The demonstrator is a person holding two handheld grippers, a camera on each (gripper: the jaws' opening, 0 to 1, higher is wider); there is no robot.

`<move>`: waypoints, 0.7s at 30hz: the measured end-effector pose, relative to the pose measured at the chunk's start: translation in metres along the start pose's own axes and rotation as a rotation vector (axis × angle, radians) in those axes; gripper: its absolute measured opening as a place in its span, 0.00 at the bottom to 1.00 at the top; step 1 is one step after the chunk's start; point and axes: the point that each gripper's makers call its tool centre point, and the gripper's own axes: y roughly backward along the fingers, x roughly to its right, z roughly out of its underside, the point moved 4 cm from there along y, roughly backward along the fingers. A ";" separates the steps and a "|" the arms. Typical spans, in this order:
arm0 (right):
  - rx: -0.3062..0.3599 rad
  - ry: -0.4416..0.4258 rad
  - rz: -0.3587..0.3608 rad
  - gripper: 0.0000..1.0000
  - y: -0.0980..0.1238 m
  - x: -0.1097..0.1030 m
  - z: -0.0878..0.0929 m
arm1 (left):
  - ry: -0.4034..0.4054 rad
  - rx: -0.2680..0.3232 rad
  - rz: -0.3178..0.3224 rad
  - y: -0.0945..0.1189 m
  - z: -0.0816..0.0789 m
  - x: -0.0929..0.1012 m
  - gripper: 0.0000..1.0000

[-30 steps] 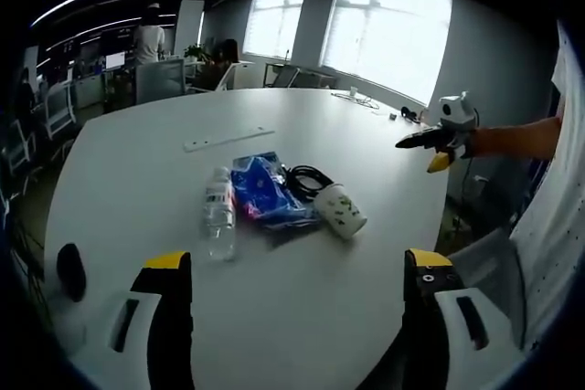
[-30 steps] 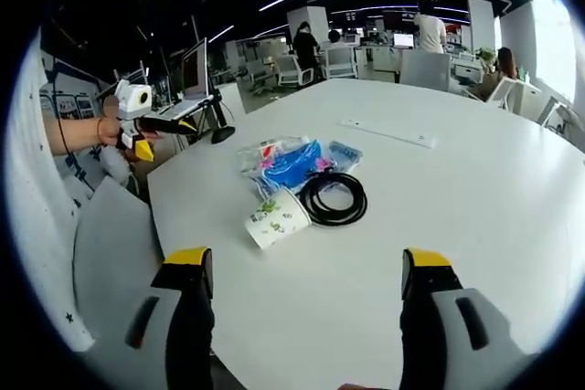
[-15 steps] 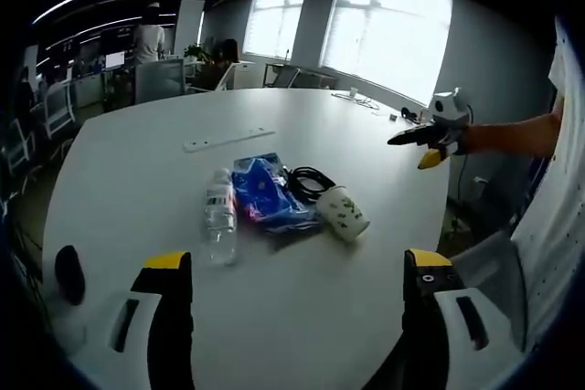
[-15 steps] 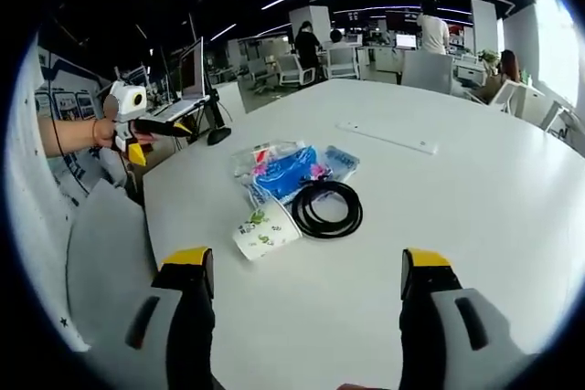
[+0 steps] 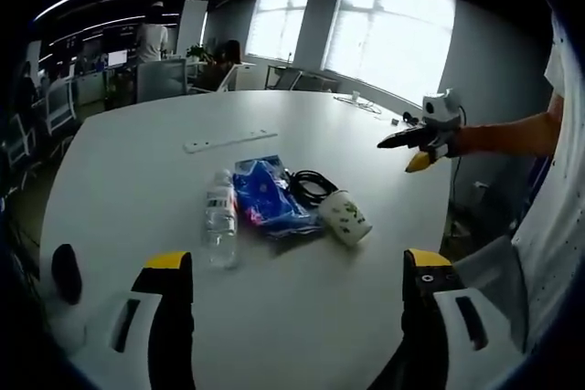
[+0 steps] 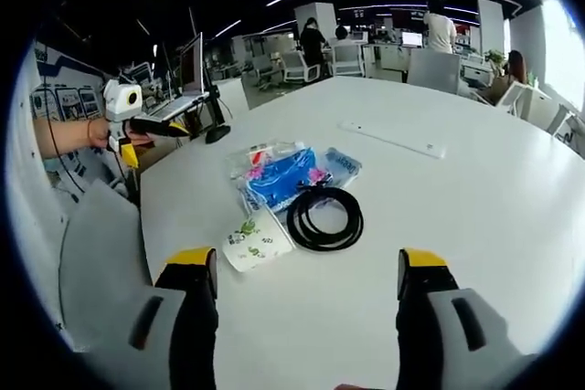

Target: Arrange the tabletop items into an orderly group along one side of the table until the central work area is clear of visible clutter.

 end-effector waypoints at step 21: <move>-0.016 0.017 -0.011 0.73 -0.038 0.020 -0.011 | 0.032 0.015 -0.013 0.002 0.007 -0.006 0.98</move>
